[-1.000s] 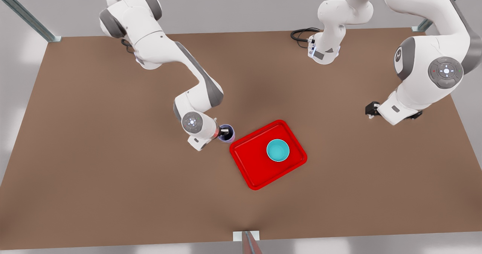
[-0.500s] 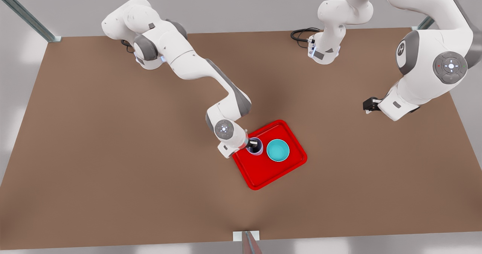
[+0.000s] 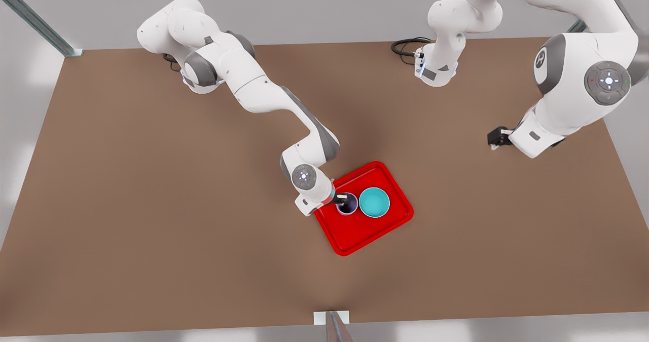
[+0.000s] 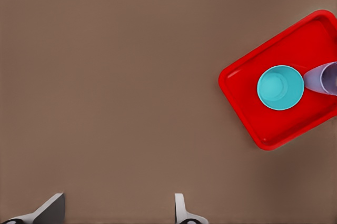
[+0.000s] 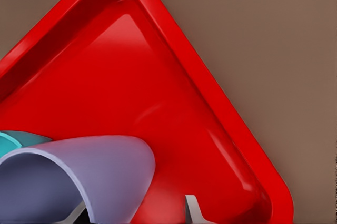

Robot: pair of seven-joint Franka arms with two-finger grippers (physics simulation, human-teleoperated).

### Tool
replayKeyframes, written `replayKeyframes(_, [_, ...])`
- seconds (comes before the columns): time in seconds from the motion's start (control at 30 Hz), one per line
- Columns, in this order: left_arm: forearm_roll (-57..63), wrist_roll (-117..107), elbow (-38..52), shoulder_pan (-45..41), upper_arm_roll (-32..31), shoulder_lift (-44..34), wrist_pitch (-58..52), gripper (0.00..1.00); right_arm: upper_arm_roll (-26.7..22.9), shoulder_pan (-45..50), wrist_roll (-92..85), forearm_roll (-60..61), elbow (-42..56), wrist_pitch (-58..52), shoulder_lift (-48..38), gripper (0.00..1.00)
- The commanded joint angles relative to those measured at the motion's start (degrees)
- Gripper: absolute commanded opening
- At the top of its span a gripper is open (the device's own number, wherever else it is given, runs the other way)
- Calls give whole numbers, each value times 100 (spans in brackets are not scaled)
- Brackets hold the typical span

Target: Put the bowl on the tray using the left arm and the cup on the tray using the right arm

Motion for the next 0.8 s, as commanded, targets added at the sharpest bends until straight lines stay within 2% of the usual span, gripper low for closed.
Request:
replayKeyframes(0.0, [-1, -9, 0, 2, 0, -1, 0, 100, -1, 0, -9, 5, 0, -18, -10, 95])
replayKeyframes(0.23, [-1, -177, 0, -7, -35, -115, -88, 100, -36, -17, -35, -4, -18, -299, -160, 97])
replayKeyframes(0.4, [-115, -361, -9, -7, -114, -97, -97, 100, -45, -88, -44, 31, -70, -958, -739, 97])
replayKeyframes(0.43, [-115, -431, -17, -7, -184, -97, -105, 100, -27, -236, -140, 5, -587, -976, -1352, 100])
replayKeyframes(0.5, [-115, -546, -17, -7, -246, -89, -114, 100, 8, -1000, -824, -275, -1624, -2117, -3005, 100])
replayKeyframes(0.57, [-106, -546, -17, -7, -255, -53, -97, 100, 8, -2072, -1808, -1127, -2074, -3083, -4096, 100])
replayKeyframes(0.6, [-106, -546, -9, -7, -255, -54, -88, 100, 34, -2495, -2109, -2022, -2030, -3612, -4404, 100])
replayKeyframes(0.63, [-80, -537, -9, -16, -290, -45, -79, 100, 96, -3040, -2206, -2175, -2083, -3868, -4729, 100])
replayKeyframes(0.7, [-62, -537, 0, -16, -290, -36, -79, 100, 834, -4113, -2241, -2245, -2707, -3877, -5573, 100])
replayKeyframes(0.77, [-62, -546, -9, -16, -290, -36, -88, 100, 825, -4104, -2232, -2368, -2654, -4026, -5635, 100])
